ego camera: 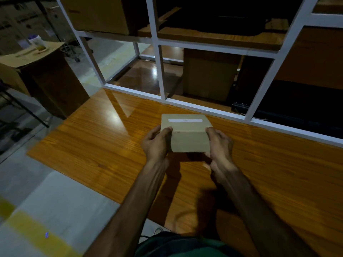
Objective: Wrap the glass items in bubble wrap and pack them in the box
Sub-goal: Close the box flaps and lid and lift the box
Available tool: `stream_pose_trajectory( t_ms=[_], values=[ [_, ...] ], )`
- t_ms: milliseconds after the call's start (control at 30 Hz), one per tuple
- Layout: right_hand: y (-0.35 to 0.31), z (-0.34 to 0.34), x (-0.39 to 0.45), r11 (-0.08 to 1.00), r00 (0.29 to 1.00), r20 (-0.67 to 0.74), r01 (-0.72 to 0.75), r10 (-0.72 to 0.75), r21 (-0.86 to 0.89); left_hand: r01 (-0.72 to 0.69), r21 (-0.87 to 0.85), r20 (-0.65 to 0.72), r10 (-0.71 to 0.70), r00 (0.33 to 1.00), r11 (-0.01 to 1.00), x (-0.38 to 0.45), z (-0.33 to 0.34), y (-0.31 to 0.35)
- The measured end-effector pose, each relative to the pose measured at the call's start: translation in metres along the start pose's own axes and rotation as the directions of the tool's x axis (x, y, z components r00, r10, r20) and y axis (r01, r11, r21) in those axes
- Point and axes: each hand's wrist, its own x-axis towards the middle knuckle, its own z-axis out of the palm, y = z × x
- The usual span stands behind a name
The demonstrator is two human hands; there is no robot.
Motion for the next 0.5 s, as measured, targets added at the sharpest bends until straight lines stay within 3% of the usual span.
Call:
stream_pose_trajectory(
  t_ms=[167,333,500],
  values=[
    [-0.005,0.009,0.004,1.0,0.996,-0.081,0.023,-0.025,-0.02,0.072,-0.014,0.01,-0.072,0.997,0.997,0.014,-0.002,-0.008],
    [0.001,0.025,0.006,0.99,0.982,-0.124,0.14,-0.142,-0.019,0.118,-0.026,0.084,-0.115,0.99,0.993,0.037,-0.005,-0.006],
    [0.009,0.045,0.008,0.988,0.967,-0.203,0.151,-0.156,-0.041,0.147,-0.046,0.159,-0.138,0.978,0.988,0.066,-0.004,-0.007]
  ],
)
